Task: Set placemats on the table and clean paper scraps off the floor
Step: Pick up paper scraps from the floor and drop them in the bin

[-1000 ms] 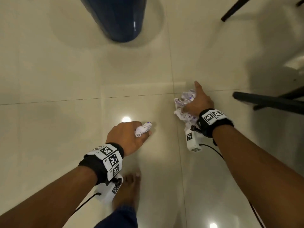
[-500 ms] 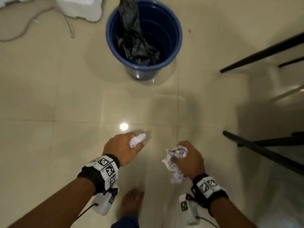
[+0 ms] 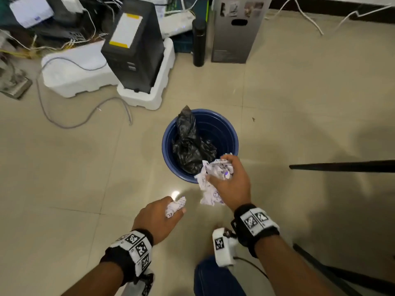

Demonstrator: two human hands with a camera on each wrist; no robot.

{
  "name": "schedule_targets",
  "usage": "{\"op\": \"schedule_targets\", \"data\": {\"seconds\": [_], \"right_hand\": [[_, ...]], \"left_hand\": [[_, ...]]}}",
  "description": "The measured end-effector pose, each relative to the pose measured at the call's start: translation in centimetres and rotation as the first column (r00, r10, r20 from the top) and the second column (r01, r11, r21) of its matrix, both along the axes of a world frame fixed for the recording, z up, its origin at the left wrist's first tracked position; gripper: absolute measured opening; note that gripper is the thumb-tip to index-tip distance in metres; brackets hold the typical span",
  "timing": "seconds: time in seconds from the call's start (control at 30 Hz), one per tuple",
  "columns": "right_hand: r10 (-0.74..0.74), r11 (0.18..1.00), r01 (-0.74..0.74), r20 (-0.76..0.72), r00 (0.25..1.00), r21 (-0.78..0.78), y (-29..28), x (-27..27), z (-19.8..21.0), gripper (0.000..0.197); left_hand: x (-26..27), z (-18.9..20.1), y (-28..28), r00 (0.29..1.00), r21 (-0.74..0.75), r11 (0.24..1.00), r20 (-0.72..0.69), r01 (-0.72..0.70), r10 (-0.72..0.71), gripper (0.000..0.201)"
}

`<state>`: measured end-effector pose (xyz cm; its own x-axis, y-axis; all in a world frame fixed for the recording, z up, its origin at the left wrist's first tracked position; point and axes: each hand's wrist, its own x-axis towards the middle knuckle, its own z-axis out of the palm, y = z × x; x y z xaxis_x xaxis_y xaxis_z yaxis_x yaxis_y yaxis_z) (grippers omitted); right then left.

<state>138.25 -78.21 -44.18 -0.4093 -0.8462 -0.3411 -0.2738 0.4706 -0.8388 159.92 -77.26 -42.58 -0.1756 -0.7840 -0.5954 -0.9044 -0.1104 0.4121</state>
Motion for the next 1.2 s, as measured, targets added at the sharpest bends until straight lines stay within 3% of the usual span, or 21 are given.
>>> {"op": "schedule_targets", "data": {"seconds": [0.13,0.23,0.37,0.43,0.67,0.87,0.97,1.07,1.2], "right_hand": [[0.0,1.0,0.0,-0.014,1.0,0.013,-5.2,-0.8,-1.4,0.056],[0.09,0.995,-0.085,-0.083,0.992,0.056,-7.8,-1.6,-2.3,0.056],[0.269,0.945,-0.255,-0.044,0.962,0.205,-9.6,-2.9,-4.7,0.086],[0.282,0.934,-0.271,-0.015,0.959,0.235,-9.8,-3.7,-5.1,0.088],[0.226,0.955,-0.208,-0.067,0.972,0.213,-8.1,-4.6,-4.2,0.039],[0.177,0.975,-0.16,-0.103,0.979,0.152,-5.6,-6.4,-2.2,0.03],[0.141,0.98,-0.118,-0.14,0.98,0.16,-4.6,-7.9,-1.5,0.03],[0.092,0.975,-0.053,-0.174,0.98,0.218,-3.8,-9.2,-0.8,0.026],[0.059,0.965,-0.009,-0.179,0.982,0.264,-2.8,-9.4,0.7,0.023]], "left_hand": [[-1.0,0.5,-2.3,0.999,0.042,0.998,0.012,-0.053,0.053,0.038],[-2.0,0.1,-3.5,0.998,0.045,0.997,0.028,-0.057,0.056,0.037],[-3.5,-0.9,-4.8,0.999,0.076,0.997,0.006,-0.034,0.033,0.031],[-4.3,-1.2,-5.5,1.0,0.088,0.996,-0.021,-0.02,0.022,0.027],[-7.4,-0.9,-8.2,0.994,0.023,1.0,-0.108,0.01,-0.007,0.033],[-12.3,-1.6,-12.6,0.976,-0.012,0.994,-0.187,0.11,-0.11,0.034],[-14.8,-1.4,-15.2,0.976,-0.004,0.992,-0.178,0.127,-0.125,0.051],[-15.3,-1.7,-16.4,0.979,0.098,0.98,-0.125,0.176,-0.163,0.077],[-13.5,-1.7,-15.5,0.946,0.074,0.943,-0.053,0.323,-0.32,0.068]]}}
